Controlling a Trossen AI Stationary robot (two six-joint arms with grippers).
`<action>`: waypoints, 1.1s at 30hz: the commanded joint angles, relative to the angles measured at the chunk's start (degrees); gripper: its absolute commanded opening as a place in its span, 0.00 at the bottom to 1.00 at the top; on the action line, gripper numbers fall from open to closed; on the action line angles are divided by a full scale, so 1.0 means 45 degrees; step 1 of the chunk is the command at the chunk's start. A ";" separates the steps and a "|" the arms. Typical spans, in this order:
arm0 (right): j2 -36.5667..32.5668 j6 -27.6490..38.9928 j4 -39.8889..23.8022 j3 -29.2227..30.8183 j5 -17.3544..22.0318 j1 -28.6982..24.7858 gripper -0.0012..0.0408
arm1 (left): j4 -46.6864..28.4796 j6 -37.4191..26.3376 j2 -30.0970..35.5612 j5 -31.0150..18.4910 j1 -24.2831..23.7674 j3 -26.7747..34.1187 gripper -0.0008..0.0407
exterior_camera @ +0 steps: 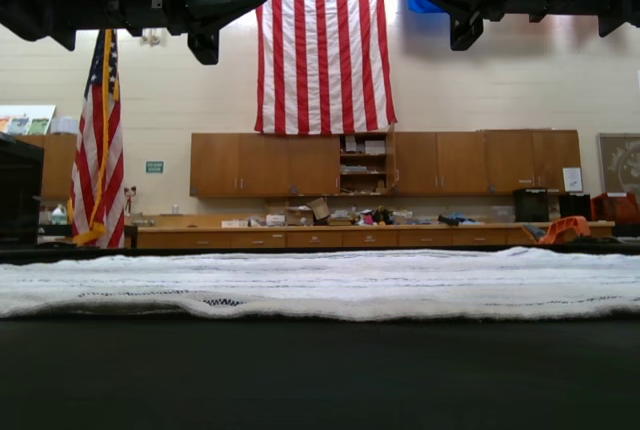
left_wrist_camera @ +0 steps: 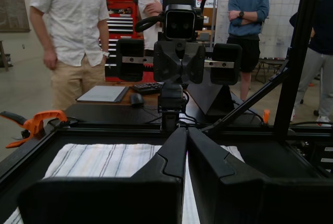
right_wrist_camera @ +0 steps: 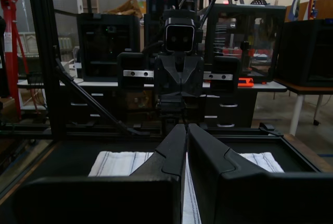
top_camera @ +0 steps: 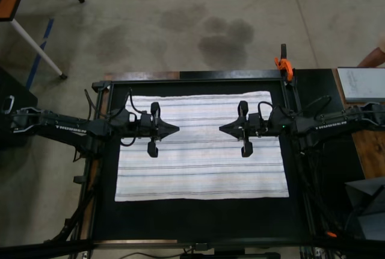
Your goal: Fold the towel
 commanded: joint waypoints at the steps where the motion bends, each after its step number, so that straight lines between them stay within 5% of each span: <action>1: 0.0000 -0.0010 0.0053 0.0005 0.0000 0.0000 0.03 | 0.0000 0.0005 0.0005 0.0005 0.0000 0.0005 0.02; 6: 0.0000 0.0083 0.0058 0.0005 0.0000 0.0000 0.03 | -0.0005 0.0005 0.0005 0.0000 0.0000 0.0005 0.02; 15: 0.0015 0.2909 0.0432 0.0005 0.0005 0.0015 0.03 | -0.0010 -0.0005 0.0005 0.0005 -0.0005 0.0005 0.02; 23: 0.0418 0.4211 0.0219 0.0005 0.0005 0.0092 0.03 | -0.2307 -0.1273 -0.0321 -0.0073 -0.0005 0.0005 0.02; 28: 0.0967 0.4352 0.0034 0.0005 0.0005 0.0092 0.03 | -0.7247 -0.2132 -0.1161 -0.3109 -0.0024 0.0005 0.02; 33: 0.1530 0.4396 0.0039 0.0005 0.0005 0.0087 0.03 | -0.9942 -0.3764 -0.1962 -0.6853 -0.0010 0.0005 0.02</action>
